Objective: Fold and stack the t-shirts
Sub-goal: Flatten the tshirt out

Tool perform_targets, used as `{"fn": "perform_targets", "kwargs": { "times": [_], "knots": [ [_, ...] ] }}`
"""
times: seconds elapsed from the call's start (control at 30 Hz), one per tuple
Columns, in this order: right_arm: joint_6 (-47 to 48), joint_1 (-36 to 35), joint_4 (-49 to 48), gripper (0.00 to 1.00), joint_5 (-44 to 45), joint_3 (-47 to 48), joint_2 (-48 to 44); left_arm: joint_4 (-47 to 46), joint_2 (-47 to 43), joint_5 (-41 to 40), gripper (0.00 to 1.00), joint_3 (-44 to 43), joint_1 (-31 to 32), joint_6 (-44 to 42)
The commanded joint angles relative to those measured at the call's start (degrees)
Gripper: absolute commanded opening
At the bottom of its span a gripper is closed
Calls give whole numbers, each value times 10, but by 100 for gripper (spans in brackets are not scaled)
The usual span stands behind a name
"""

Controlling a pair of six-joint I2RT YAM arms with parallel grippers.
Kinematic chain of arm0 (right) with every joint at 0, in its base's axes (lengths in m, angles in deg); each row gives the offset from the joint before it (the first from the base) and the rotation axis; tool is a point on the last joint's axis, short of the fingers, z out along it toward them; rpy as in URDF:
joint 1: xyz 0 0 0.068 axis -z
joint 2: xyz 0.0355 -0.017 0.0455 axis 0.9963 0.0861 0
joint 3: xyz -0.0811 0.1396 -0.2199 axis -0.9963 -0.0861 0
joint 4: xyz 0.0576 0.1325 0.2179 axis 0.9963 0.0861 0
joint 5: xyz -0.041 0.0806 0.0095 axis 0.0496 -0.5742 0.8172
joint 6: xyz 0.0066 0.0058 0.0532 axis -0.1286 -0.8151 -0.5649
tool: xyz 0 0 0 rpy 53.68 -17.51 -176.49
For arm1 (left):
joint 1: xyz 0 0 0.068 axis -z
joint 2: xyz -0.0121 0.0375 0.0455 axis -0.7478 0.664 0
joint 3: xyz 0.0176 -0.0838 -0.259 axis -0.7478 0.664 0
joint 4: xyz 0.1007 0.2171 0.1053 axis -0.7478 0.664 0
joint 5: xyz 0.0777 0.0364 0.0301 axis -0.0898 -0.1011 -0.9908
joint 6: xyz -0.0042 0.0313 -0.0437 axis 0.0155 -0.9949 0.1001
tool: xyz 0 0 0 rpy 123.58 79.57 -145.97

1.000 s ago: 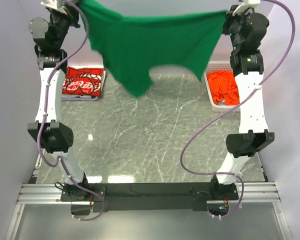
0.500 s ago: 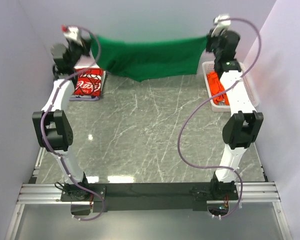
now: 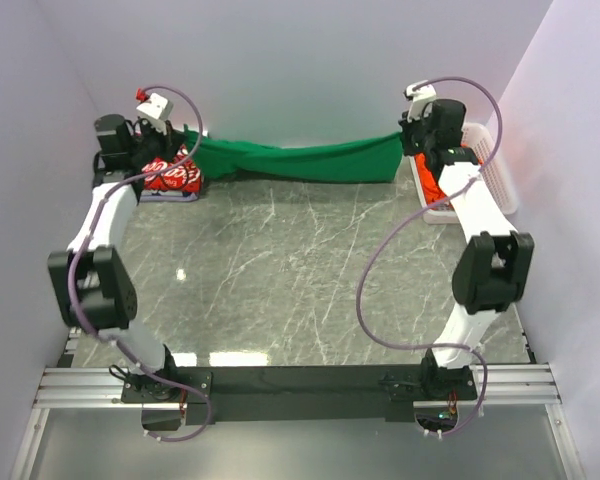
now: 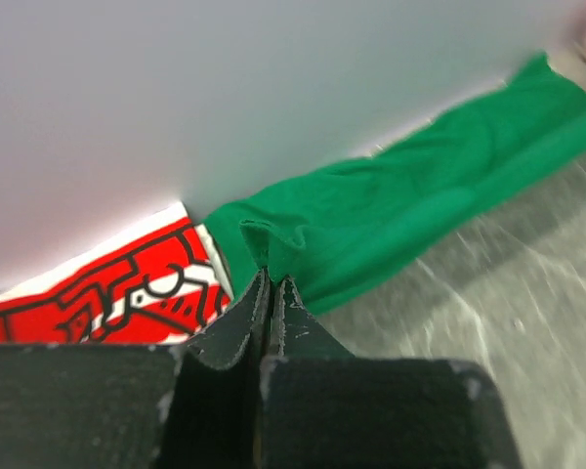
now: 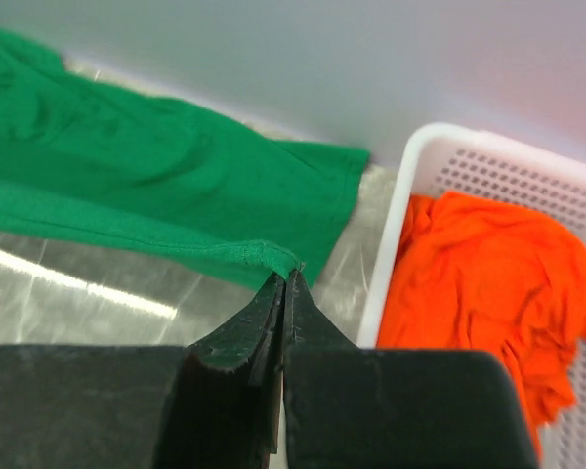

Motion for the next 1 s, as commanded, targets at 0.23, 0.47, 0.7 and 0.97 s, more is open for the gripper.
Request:
{"fn": "perform_targets", "kwargs": {
  "times": [0.23, 0.47, 0.7, 0.97],
  "knots": [
    [160, 6, 115, 0, -57, -179, -244, 465, -242, 108, 1, 110, -7, -411],
    [296, 5, 173, 0, -63, -391, -358, 663, -346, 50, 1, 287, -9, -623],
    [408, -1, 221, 8, -42, -542, -424, 774, -395, -15, 35, 383, -8, -774],
    [480, 0, 297, 70, -14, -542, -488, 850, -435, -46, 55, 368, -8, -801]
  ]
}}
